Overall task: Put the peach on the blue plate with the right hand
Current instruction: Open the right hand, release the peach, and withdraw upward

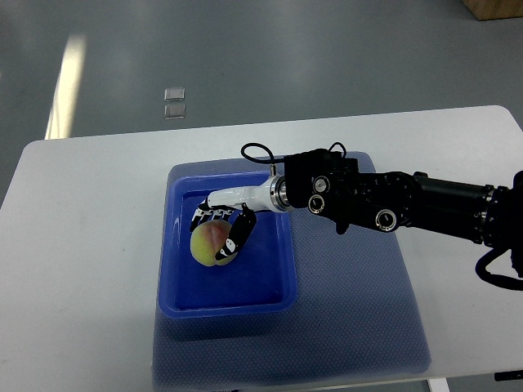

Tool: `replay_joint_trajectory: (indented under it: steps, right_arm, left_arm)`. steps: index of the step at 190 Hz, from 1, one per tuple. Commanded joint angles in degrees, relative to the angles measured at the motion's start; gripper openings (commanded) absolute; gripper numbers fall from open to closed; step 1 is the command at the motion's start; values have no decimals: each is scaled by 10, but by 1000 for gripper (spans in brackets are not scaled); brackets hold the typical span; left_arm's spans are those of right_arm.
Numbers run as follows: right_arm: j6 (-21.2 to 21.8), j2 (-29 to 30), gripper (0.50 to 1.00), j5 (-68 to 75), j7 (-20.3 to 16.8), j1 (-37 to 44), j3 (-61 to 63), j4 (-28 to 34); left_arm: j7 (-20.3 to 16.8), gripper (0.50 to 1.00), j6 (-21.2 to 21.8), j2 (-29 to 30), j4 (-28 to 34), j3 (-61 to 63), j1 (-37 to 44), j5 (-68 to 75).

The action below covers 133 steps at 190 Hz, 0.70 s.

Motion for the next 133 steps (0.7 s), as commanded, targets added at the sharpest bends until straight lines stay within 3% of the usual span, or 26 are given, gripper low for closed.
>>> replay_joint_trajectory:
  steps: [1, 47, 48, 60, 85, 95, 96, 98, 119, 120, 133]
  right_arm:
    - [5, -5, 926, 5, 2, 1, 5, 0]
    - [27, -33, 928, 11, 1, 11, 13, 9]
    - [42, -63, 928, 15, 2, 34, 53, 19]
    - [70, -107, 928, 48, 2, 56, 144, 26]
    - [77, -176, 928, 160, 3, 23, 296, 26]
    - [77, -176, 928, 160, 3, 23, 296, 26]
    - [77, -194, 928, 207, 4, -18, 360, 25]
    - [77, -196, 928, 219, 5, -29, 374, 25]
    - [73, -193, 928, 271, 11, -84, 454, 24]
    - [71, -187, 928, 312, 18, -129, 509, 24]
    - [62, -166, 928, 368, 32, -193, 564, 23]
  left_arm:
    - [1, 1000, 0, 0, 0, 0, 0, -1]
    - [1, 1000, 0, 0, 1, 0, 0, -1]
    - [0, 1000, -1, 0, 1, 0, 0, -1]
    - [0, 1000, 0, 0, 2, 0, 0, -1]
    - [0, 1000, 0, 0, 0, -1, 0, -1]
    - [0, 1000, 0, 0, 0, -1, 0, -1]
    - [1, 1000, -1, 0, -1, -1, 0, 0]
    - [1, 1000, 0, 0, -2, -1, 0, 0]
    - [1, 1000, -1, 0, -3, -1, 0, 0]
    - [1, 1000, -1, 0, -3, -1, 0, 0]
    - [1, 1000, -1, 0, -3, -1, 0, 0]
